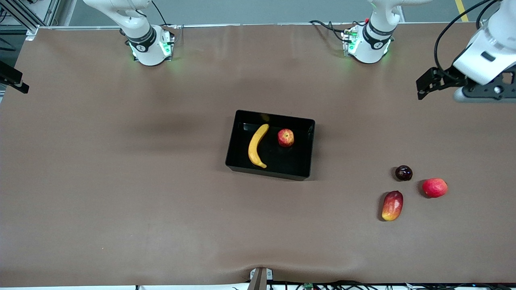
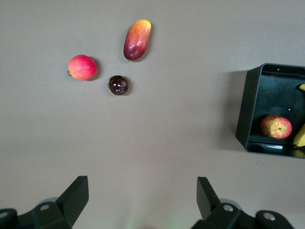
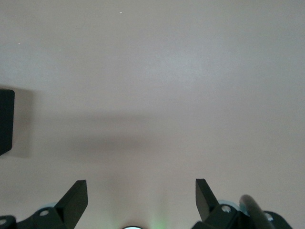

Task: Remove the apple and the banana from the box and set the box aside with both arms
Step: 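Move the left gripper over the black tray toward the red apple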

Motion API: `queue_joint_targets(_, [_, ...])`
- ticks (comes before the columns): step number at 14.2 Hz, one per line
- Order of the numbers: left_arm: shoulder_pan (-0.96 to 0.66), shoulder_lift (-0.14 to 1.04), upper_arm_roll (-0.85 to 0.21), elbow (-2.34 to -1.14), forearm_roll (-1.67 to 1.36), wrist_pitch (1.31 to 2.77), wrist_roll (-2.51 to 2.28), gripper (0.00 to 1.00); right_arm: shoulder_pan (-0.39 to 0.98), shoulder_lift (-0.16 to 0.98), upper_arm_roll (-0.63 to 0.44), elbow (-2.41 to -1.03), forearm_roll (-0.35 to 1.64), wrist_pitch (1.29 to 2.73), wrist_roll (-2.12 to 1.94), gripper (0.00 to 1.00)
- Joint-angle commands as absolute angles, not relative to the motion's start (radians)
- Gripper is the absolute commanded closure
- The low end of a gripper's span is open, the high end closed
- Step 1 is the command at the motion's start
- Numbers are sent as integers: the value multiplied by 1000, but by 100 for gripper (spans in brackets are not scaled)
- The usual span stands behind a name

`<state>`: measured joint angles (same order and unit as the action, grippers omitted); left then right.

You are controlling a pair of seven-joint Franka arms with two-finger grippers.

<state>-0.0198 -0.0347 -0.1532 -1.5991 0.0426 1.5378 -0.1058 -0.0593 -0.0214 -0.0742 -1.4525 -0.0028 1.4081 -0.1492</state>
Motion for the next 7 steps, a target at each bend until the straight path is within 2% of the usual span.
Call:
queue_joint_targets(1, [-32,8,-173,-1565,38,1519,-106,0,-84,-17,-61,-1437,11,1397,-166,0])
queue_joint_targets(7, [-32,52,-363,-1670,41,1676,-205,0,-86,-12,-61,-1437,11,1399,-163,0])
